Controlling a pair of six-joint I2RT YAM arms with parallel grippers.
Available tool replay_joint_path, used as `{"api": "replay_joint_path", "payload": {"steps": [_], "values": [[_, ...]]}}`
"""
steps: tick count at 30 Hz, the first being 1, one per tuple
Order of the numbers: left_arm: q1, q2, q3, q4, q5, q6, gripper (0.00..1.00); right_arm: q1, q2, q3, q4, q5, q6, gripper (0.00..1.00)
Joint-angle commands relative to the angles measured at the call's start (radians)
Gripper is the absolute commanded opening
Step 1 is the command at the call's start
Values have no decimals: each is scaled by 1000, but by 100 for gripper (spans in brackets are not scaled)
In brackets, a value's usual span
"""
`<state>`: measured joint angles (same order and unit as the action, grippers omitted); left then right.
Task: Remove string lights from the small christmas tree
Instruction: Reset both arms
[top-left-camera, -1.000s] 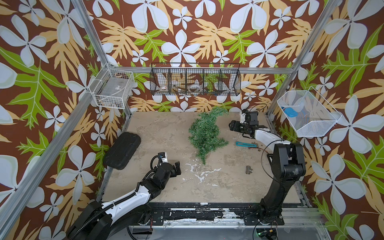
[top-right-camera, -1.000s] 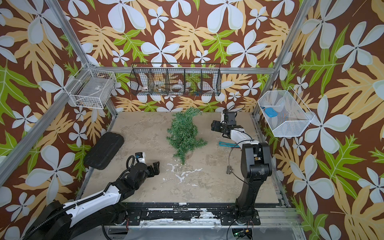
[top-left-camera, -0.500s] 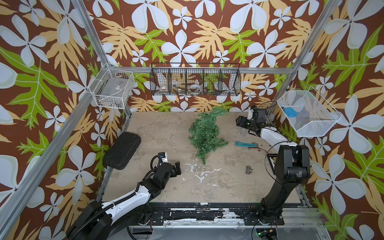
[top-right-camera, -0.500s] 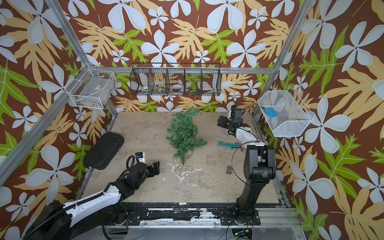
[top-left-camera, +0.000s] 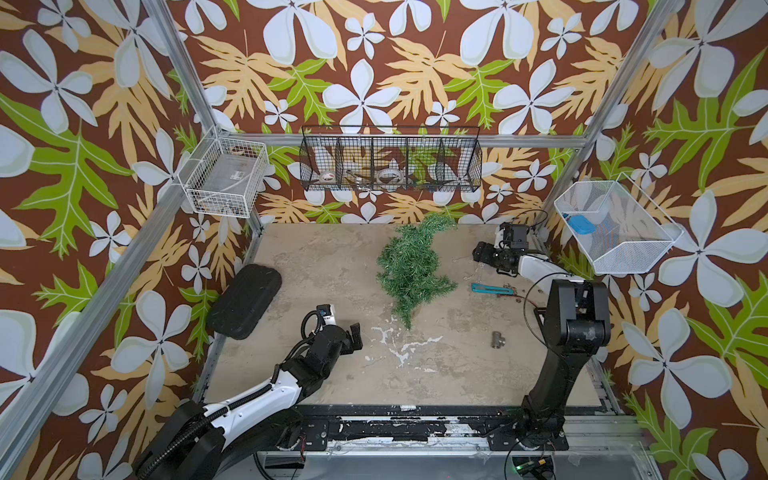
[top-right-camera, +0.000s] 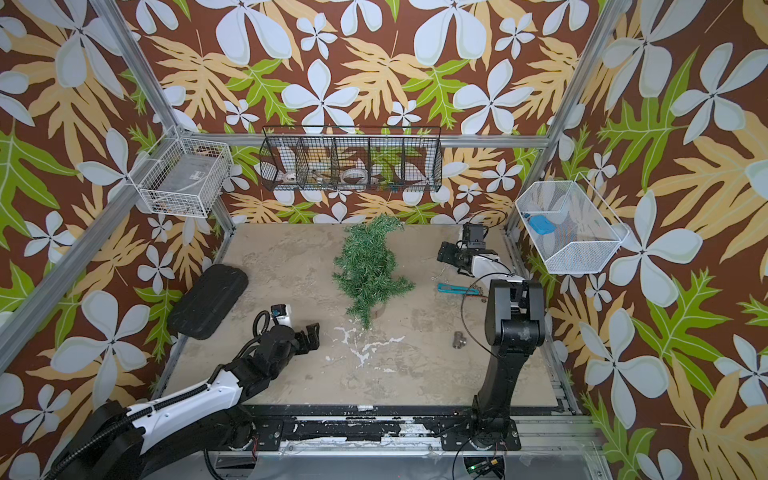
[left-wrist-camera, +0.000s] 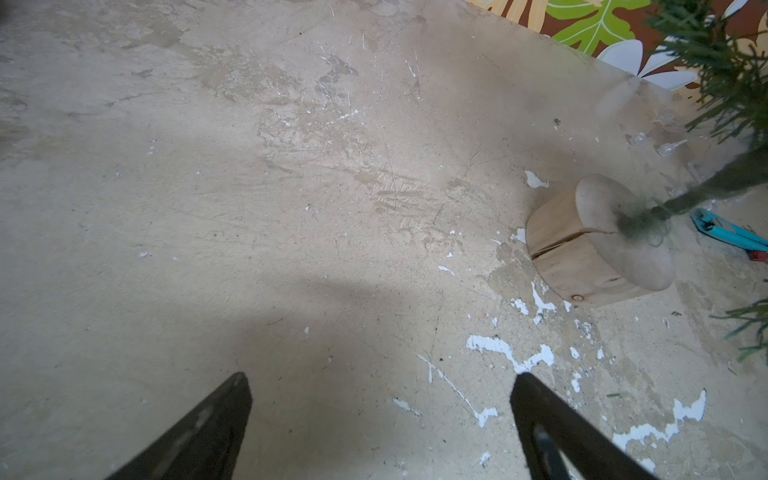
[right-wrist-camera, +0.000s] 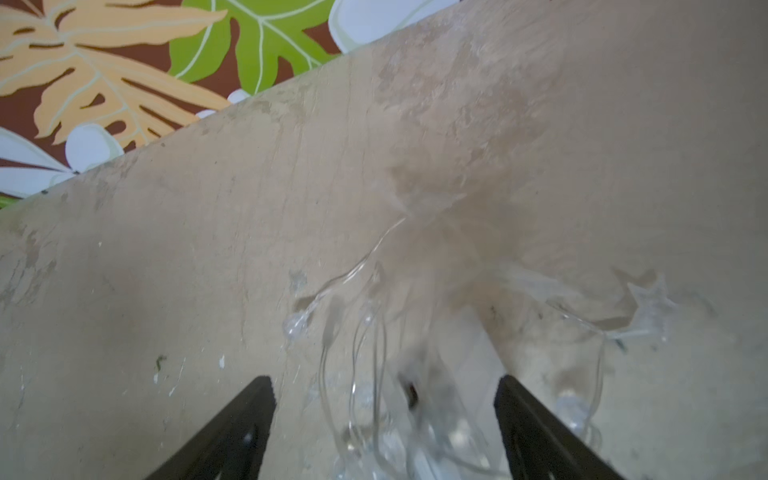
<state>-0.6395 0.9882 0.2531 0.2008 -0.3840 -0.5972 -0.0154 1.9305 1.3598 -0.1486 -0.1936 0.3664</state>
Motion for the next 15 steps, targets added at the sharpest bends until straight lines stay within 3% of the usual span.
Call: {"api": "replay_joint_path", "payload": {"steps": [1, 8, 12, 13, 15], "values": [[1, -2, 6, 21, -1, 8, 100, 32, -57, -65, 66, -14, -1, 86], [1, 4, 7, 22, 0, 8, 100, 57, -100, -165, 103, -15, -33, 86], [2, 6, 2, 26, -41, -9, 100, 57, -233, -284, 185, 58, -28, 88], [1, 9, 2, 26, -57, -16, 100, 57, -270, -313, 198, 85, -25, 100], [1, 13, 4, 27, -71, -24, 100, 57, -332, -369, 219, 122, -36, 100]]}}
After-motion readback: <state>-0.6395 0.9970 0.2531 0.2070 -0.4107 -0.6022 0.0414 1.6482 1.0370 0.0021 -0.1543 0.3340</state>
